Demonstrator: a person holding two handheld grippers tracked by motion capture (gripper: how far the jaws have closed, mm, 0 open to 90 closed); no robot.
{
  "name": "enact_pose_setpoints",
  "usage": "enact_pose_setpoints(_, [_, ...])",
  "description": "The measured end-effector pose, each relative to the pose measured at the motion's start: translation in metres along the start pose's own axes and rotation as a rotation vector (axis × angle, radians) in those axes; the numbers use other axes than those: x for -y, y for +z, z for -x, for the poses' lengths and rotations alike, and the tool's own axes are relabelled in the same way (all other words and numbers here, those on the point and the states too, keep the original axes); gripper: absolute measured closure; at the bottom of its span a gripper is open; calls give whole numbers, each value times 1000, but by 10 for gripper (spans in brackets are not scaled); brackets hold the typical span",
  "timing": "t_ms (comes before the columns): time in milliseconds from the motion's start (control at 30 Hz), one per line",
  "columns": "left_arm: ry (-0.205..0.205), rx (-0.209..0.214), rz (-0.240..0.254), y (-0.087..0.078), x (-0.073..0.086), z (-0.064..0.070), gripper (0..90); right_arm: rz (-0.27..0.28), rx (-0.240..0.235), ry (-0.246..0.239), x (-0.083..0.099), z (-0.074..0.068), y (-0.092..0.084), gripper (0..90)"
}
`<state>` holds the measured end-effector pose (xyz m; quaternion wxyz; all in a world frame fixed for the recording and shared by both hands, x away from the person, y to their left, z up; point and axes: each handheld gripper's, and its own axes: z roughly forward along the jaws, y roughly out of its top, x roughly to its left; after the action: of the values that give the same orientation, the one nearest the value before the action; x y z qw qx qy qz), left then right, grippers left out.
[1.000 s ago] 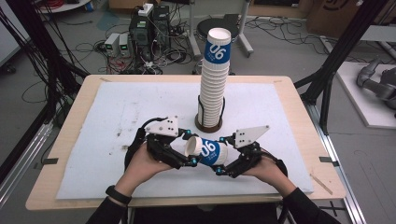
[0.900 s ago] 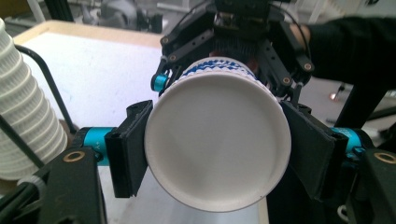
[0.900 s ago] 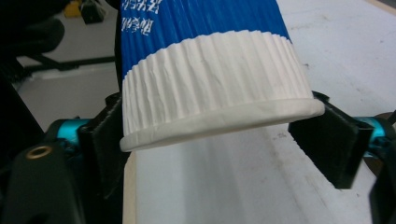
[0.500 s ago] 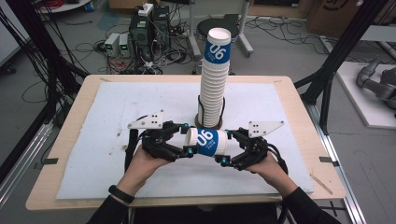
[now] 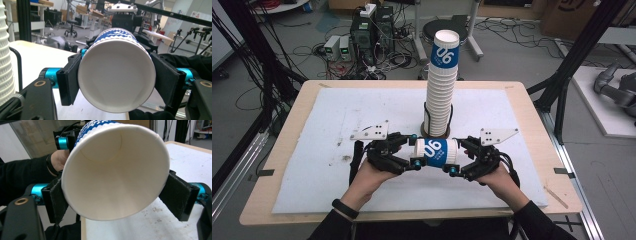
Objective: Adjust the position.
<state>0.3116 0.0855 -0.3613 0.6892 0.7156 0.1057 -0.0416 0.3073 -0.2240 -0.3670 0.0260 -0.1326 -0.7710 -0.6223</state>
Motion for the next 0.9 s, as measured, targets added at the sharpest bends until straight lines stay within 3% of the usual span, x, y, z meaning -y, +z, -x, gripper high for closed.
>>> enact_pose_setpoints(133, [-7,-11,-67,1,-1,1,272,-22,7,-17,0,0,0,190])
enact_pose_setpoints(300, [16,-22,-164,3,-5,4,252,-54,4,-28,1,0,1,192])
enact_pose_setpoints(433, [47,-37,-256,4,-10,7,238,-101,6,-45,1,0,3,193])
enact_pose_setpoints(600, [105,-59,-405,9,-12,13,229,-170,4,-72,1,-2,6,192])
enact_pose_setpoints(700, [123,-66,-446,12,-11,13,232,-209,15,-91,0,-4,7,192])
enact_pose_setpoints(900, [124,-55,-465,12,-8,11,284,-251,24,-118,-2,-6,8,190])
